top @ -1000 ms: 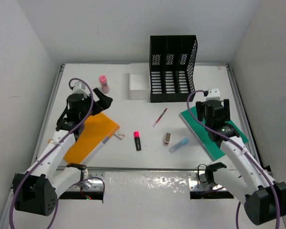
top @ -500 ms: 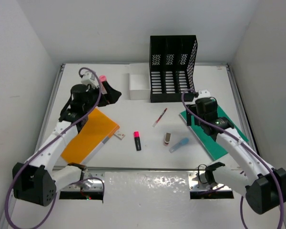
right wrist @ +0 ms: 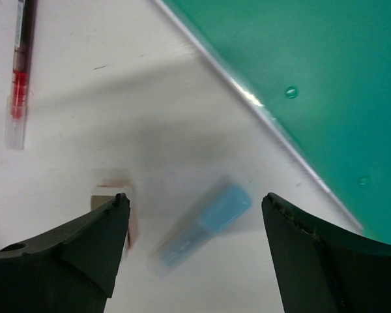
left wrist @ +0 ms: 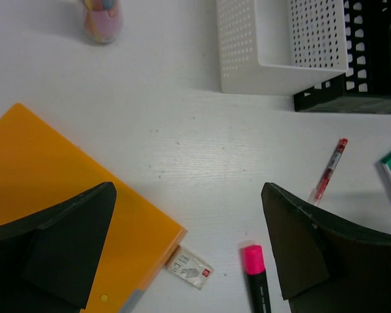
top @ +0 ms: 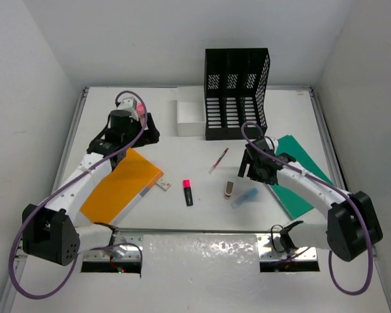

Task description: Organize the desk

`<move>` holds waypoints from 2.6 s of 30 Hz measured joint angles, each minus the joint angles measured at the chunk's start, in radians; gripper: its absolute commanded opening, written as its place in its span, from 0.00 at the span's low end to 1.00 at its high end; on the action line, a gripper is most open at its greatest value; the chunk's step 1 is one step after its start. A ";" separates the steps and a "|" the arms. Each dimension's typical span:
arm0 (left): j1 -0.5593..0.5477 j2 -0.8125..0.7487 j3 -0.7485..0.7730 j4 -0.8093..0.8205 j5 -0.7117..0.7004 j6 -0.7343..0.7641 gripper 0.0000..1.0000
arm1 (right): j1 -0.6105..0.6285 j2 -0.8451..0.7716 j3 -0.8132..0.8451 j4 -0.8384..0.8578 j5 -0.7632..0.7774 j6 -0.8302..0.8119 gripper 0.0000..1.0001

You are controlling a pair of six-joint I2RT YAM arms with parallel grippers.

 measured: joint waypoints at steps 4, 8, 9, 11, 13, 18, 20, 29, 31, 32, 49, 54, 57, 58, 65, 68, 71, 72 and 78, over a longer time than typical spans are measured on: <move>-0.005 -0.027 0.005 -0.004 -0.026 0.008 0.90 | 0.043 0.080 0.015 0.033 -0.012 0.052 0.76; -0.011 -0.074 -0.023 -0.004 -0.035 0.008 0.90 | 0.099 0.159 0.035 0.055 -0.033 0.063 0.72; -0.011 -0.087 -0.033 -0.005 -0.040 0.008 0.90 | 0.109 0.180 0.046 0.058 -0.038 0.063 0.72; -0.011 -0.107 -0.048 -0.014 -0.052 0.009 0.90 | 0.125 0.223 0.074 0.058 -0.046 0.062 0.72; -0.011 -0.117 -0.056 -0.023 -0.065 0.010 0.90 | 0.141 0.261 0.106 0.060 -0.055 0.057 0.71; -0.011 -0.131 -0.071 -0.032 -0.095 0.016 0.90 | 0.159 0.294 0.135 0.067 -0.068 0.044 0.65; -0.011 -0.134 -0.075 -0.033 -0.105 0.021 0.90 | 0.163 0.306 0.135 0.066 -0.074 0.042 0.64; -0.011 -0.146 -0.112 -0.035 -0.139 0.035 0.89 | 0.169 0.376 0.135 0.072 -0.121 0.029 0.42; -0.011 -0.146 -0.117 -0.038 -0.144 0.035 0.89 | 0.175 0.388 0.135 0.076 -0.128 0.025 0.30; -0.011 -0.147 -0.118 -0.038 -0.146 0.035 0.89 | 0.178 0.394 0.135 0.077 -0.132 0.021 0.18; -0.011 -0.170 -0.180 -0.040 -0.212 0.034 0.89 | 0.270 0.529 1.017 -0.080 0.064 -0.351 0.00; -0.011 -0.170 -0.181 -0.040 -0.238 0.034 0.89 | 0.267 0.673 1.139 0.034 0.092 -0.513 0.00; -0.011 -0.170 -0.182 -0.040 -0.248 0.031 0.88 | 0.257 0.769 1.117 0.129 0.064 -0.571 0.00; -0.011 -0.170 -0.184 -0.040 -0.251 0.030 0.88 | 0.256 0.792 1.099 0.156 0.049 -0.584 0.00; -0.011 -0.170 -0.198 -0.046 -0.262 0.030 0.86 | 0.242 0.863 0.974 0.370 0.018 -0.649 0.00; -0.016 -0.170 -0.198 -0.046 -0.262 0.030 0.86 | 0.241 0.876 0.984 0.434 0.019 -0.665 0.00; -0.019 -0.170 -0.199 -0.046 -0.262 0.030 0.86 | 0.237 0.894 1.023 0.469 0.019 -0.670 0.00; -0.021 -0.169 -0.200 -0.046 -0.264 0.030 0.86 | 0.237 0.896 1.033 0.476 0.021 -0.670 0.00; -0.028 -0.170 -0.201 -0.046 -0.269 0.030 0.86 | 0.236 0.911 1.063 0.569 0.061 -0.690 0.00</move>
